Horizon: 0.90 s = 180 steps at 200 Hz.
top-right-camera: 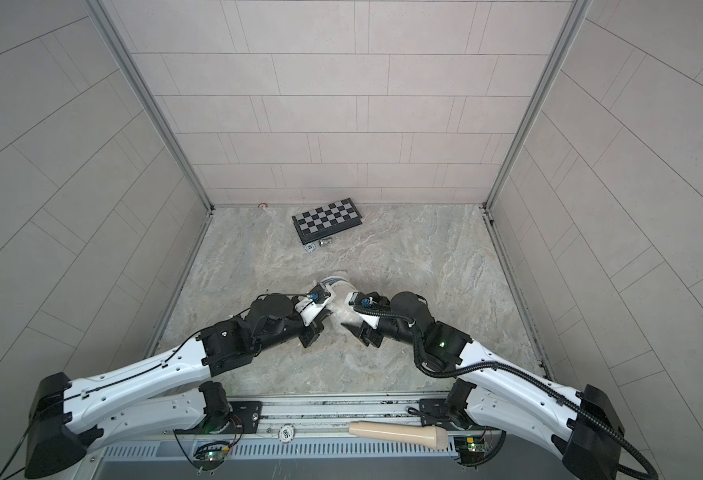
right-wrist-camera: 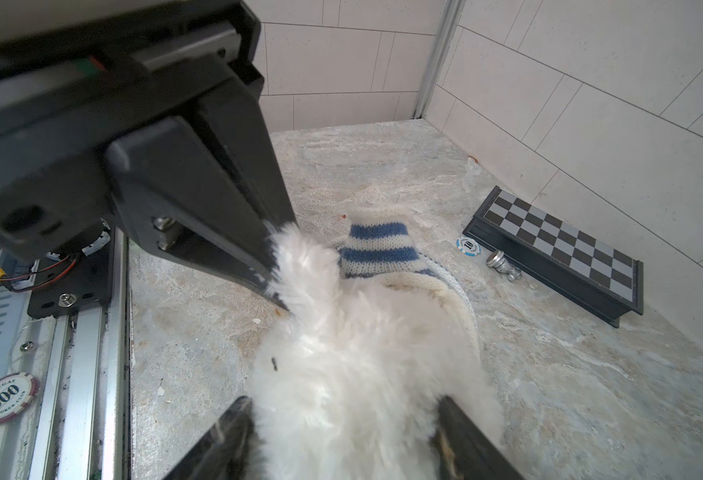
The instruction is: Dress the teddy bear
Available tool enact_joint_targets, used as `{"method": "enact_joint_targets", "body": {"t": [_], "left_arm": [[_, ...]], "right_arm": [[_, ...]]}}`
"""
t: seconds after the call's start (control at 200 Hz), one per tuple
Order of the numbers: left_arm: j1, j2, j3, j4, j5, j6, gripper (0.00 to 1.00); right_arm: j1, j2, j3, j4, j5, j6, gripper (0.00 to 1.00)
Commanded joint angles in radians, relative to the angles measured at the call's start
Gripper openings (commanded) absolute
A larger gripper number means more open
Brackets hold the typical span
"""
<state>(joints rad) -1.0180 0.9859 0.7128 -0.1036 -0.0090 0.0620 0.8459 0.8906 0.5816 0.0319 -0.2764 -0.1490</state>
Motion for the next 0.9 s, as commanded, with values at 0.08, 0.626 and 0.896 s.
{"method": "enact_joint_targets", "body": {"t": [0.08,0.626,0.896], "left_arm": [[-0.008,-0.032,0.032,0.018,0.003,0.009,0.0],[-0.009,-0.018,0.039,0.03,-0.009,0.008,0.0],[-0.008,-0.004,0.032,0.04,-0.029,-0.004,0.0]], "right_arm": [[0.009,0.03,0.021,-0.015,0.019,-0.038,0.66],[0.036,0.117,0.032,0.006,0.013,-0.048,0.41],[0.038,0.105,0.026,0.033,0.017,-0.05,0.22]]}}
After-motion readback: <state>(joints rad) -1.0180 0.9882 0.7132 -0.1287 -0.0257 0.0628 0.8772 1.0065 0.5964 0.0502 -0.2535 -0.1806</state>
